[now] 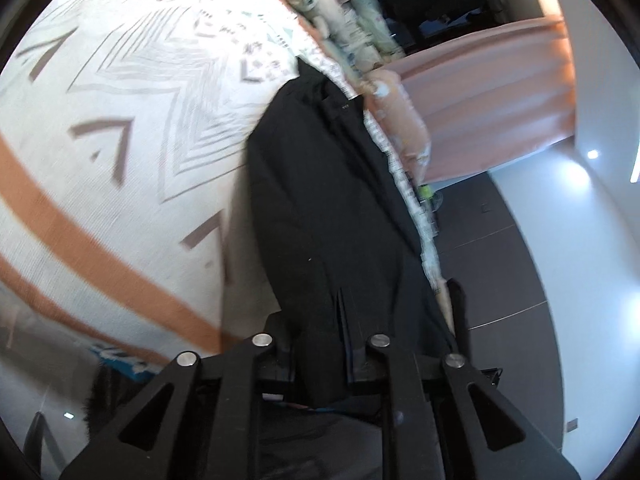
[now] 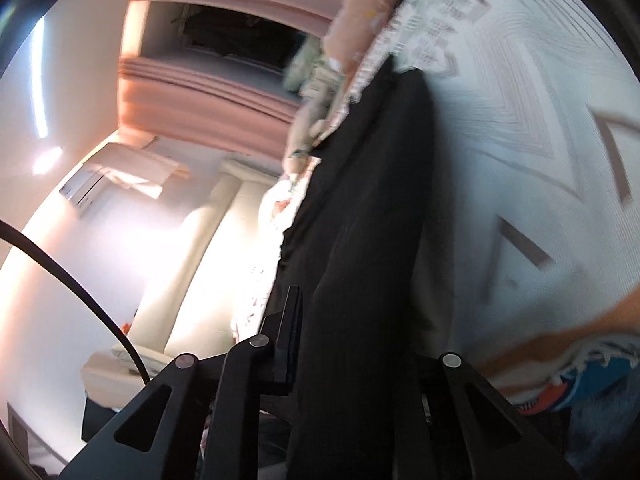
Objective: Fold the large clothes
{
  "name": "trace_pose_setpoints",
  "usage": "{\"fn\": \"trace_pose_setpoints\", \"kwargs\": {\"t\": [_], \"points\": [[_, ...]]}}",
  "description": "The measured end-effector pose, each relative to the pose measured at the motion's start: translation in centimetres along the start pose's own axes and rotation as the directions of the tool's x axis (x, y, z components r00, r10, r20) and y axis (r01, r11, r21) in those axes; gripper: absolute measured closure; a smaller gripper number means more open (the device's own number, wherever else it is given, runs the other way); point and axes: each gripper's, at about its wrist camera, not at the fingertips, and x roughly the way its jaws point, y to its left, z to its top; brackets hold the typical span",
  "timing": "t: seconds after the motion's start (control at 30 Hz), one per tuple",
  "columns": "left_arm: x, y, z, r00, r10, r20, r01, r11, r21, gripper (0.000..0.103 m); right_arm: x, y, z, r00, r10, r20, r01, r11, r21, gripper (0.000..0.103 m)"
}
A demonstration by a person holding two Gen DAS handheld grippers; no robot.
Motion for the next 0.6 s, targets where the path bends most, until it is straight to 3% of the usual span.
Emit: {"fn": "trace_pose_setpoints", "kwargs": {"t": [0.13, 0.43, 0.6], "points": [[-0.5, -1.2, 1.0, 0.998, -0.065, 0.024, 0.065, 0.998, 0.004, 0.089, 1.7, 1.9, 1.6, 0.999, 0.043, 0.005, -0.043, 0.998, -0.048, 0.091], [-0.7, -4.9, 4.2, 0.986, -0.153, 0.067, 0.151, 0.988, 0.042, 0.09, 3.3, 1.8, 5.6, 0.987, 0.154, 0.049, -0.149, 0.984, -0.093, 0.094], [-0.1, -6.8, 6.3, 0.979, -0.184, 0.084, 0.179, 0.982, 0.057, 0.093, 5.6, 2.4, 8.0, 0.986, 0.16, 0.049, -0.152, 0.978, -0.142, 0.099]]}}
